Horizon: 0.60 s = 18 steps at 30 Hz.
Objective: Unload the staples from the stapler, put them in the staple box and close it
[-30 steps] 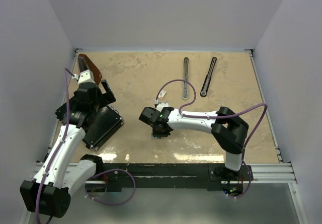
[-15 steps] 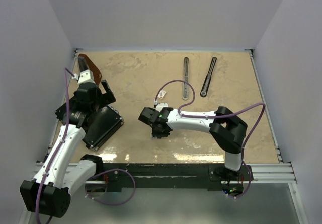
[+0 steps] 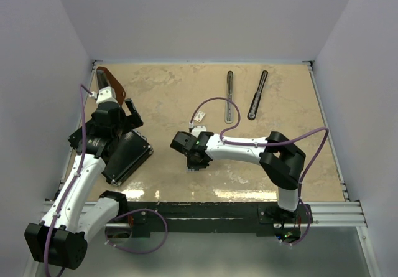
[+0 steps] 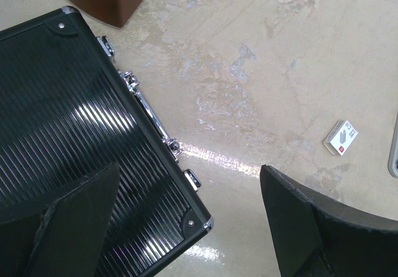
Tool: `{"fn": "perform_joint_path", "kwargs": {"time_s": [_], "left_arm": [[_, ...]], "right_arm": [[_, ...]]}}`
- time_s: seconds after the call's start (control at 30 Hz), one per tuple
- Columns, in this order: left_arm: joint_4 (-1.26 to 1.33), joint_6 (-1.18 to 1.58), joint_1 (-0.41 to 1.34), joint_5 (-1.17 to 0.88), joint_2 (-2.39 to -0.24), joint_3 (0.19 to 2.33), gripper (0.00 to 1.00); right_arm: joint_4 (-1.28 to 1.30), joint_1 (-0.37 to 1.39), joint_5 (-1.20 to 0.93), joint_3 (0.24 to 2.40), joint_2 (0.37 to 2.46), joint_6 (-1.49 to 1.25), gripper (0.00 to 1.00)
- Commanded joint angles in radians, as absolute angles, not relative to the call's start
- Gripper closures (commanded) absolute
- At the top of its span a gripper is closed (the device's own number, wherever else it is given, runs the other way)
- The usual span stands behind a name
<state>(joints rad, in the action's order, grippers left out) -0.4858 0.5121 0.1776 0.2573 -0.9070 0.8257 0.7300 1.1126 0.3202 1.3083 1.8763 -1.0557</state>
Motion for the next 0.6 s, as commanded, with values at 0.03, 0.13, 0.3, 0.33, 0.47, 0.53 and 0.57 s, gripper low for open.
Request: {"fn": "perform_joint_path", "kwargs": {"time_s": [0.03, 0.13, 0.3, 0.33, 0.47, 0.53, 0.57], "left_arm": [[-0.446, 0.494, 0.173, 0.255, -0.903, 0.827, 0.01], [-0.446, 0.494, 0.173, 0.255, -0.905, 0.827, 0.01], [-0.446, 0.495, 0.173, 0.256, -0.905, 0.827, 0.01], [-0.446, 0.494, 0.173, 0.256, -0.907, 0.827, 0.01], [-0.448, 0.494, 0.173, 0.258, -0.908, 0.825, 0.01], [-0.448, 0.494, 0.173, 0.261, -0.910, 0.827, 0.01], [-0.448, 0.494, 0.173, 0.261, -0.910, 0.827, 0.01]], "right_arm": [[0.755, 1.117, 0.330, 1.359, 1.833, -1.037, 0.73], [0.758, 1.115, 0.337, 1.358, 1.833, -1.034, 0.72], [0.713, 1.103, 0.350, 1.353, 1.816, -0.960, 0.73], [0.680, 1.095, 0.344, 1.350, 1.809, -0.915, 0.75], [0.575, 1.085, 0.302, 1.327, 1.746, -0.770, 0.88], [0.523, 1.083, 0.292, 1.295, 1.709, -0.680, 0.94], [0.514, 1.080, 0.291, 1.287, 1.701, -0.642, 0.97]]}}
